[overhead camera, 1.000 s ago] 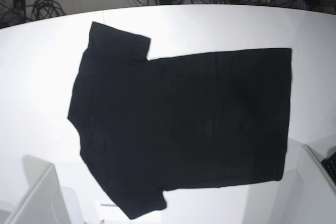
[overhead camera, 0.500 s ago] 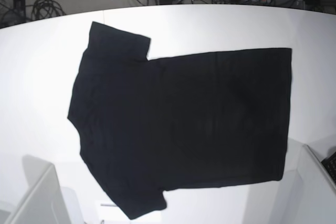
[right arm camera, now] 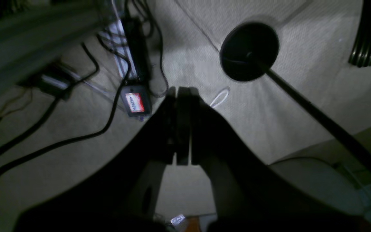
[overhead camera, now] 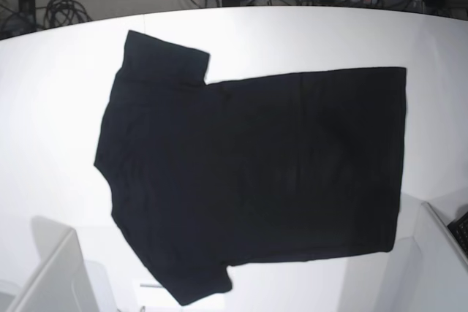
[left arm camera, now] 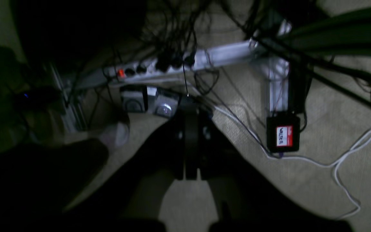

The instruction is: Fold the T-shirt properly

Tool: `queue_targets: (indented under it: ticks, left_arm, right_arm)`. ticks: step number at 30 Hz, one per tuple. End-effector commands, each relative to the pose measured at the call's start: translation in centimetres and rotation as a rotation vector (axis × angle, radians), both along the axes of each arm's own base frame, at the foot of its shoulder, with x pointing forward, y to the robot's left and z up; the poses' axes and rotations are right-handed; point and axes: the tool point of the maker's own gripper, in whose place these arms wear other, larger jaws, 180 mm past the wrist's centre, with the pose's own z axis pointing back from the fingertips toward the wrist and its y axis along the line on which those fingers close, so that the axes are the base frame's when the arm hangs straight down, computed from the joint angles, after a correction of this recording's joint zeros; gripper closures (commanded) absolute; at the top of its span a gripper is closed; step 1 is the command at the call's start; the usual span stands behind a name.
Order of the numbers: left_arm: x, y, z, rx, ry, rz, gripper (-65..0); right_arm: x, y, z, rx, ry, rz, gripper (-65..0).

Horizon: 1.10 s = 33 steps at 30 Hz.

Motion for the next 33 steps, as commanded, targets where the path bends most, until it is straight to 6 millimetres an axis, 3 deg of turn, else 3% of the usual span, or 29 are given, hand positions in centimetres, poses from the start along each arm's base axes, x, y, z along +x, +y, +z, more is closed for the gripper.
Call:
queue_targets:
  ticks: [1, 8, 16, 19, 24, 28, 33]
  left_arm:
    - [-1.0, 0.7, 1.1, 0.012, -0.006, -0.019, 0.0]
    - [-0.8, 0.1, 6.3, -0.009, -0.097, -0.097, 0.0]
    - [1.4, -2.1, 12.9, -0.064, -0.227, -0.176, 0.0]
    - [2.7, -1.7, 16.0, -0.049, -0.285, -0.186, 0.0]
    - [5.4, -0.7, 20.6, -0.007, -0.391, -0.196, 0.0]
    - [7.2, -0.4, 22.2, 0.012, -0.451, -0.199, 0.0]
    - [9.8, -0.4, 22.4, -0.023, -0.522, -0.125, 0.0]
  right_arm:
    - [-0.8, -0.8, 0.8, -0.019, 0.001, -0.008, 0.0]
    - [0.6, -1.7, 5.3, -0.049, -0.076, 0.013, 0.0]
    - [4.4, -2.0, 11.3, -0.077, -0.186, 0.039, 0.0]
    - [6.0, -1.9, 13.6, -0.084, -0.227, 0.047, 0.0]
    - [8.7, -3.6, 16.7, -0.139, -0.310, -0.018, 0.0]
    - [10.7, -4.9, 17.7, -0.172, -0.379, -0.102, 0.0]
    - [14.1, -4.1, 18.3, -0.142, -0.464, -0.123, 0.0]
